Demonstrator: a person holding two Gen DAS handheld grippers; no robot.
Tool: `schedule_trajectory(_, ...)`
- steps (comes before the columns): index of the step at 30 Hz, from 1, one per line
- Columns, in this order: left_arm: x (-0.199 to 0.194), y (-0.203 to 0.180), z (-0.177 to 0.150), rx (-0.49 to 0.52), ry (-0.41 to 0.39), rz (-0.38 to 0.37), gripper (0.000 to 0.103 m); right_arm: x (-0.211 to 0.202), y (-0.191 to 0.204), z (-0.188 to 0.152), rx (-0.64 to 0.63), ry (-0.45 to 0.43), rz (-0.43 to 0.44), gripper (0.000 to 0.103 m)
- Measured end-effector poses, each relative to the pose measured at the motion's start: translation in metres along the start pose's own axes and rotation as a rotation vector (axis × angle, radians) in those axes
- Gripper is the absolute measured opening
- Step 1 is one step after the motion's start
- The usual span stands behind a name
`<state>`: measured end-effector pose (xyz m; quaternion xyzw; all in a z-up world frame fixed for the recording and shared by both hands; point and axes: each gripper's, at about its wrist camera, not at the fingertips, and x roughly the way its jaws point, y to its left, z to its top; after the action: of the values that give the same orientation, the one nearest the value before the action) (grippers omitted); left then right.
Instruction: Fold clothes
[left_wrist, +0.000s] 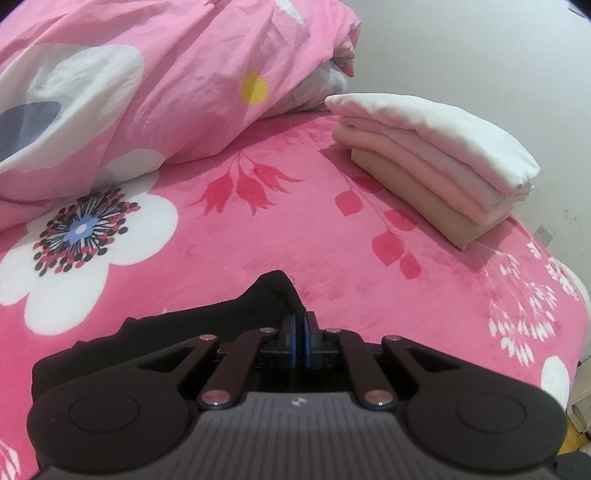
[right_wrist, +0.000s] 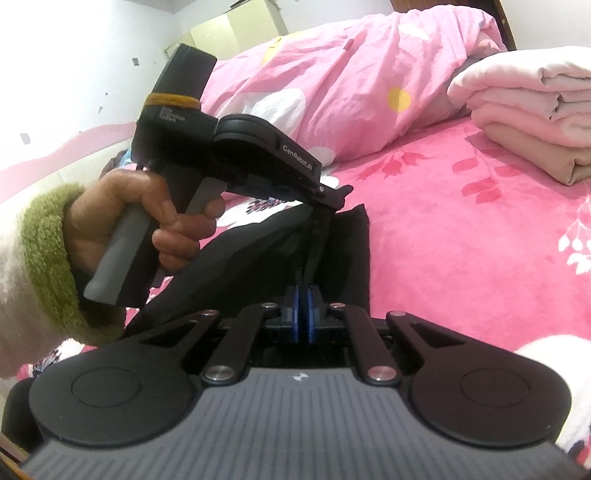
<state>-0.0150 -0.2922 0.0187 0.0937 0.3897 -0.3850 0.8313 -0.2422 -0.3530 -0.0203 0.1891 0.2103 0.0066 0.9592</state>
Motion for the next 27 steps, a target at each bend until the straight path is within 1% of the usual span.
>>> schedule_trajectory(5, 0.006, 0.002, -0.001, -0.007, 0.008, -0.008, 0.005, 0.002, -0.008, -0.003, 0.048, 0.007, 0.006, 0.003)
schedule_trajectory(11, 0.011, 0.0, -0.002, 0.014, 0.013, -0.003, 0.005, 0.003, -0.012, -0.003, 0.063, 0.012, 0.008, 0.003)
schedule_trajectory(20, 0.014, -0.002, -0.003, 0.022, -0.001, -0.018, 0.004, 0.004, -0.01, -0.002, 0.068, 0.013, -0.003, 0.003)
schedule_trajectory(24, 0.021, 0.003, -0.005, -0.001, 0.017, -0.029, 0.004, 0.004, -0.01, -0.002, 0.078, 0.02, -0.006, 0.003)
schedule_trajectory(27, 0.022, 0.01, -0.008, -0.039, 0.013, -0.051, 0.004, 0.004, -0.012, -0.002, 0.09, 0.024, -0.007, 0.003)
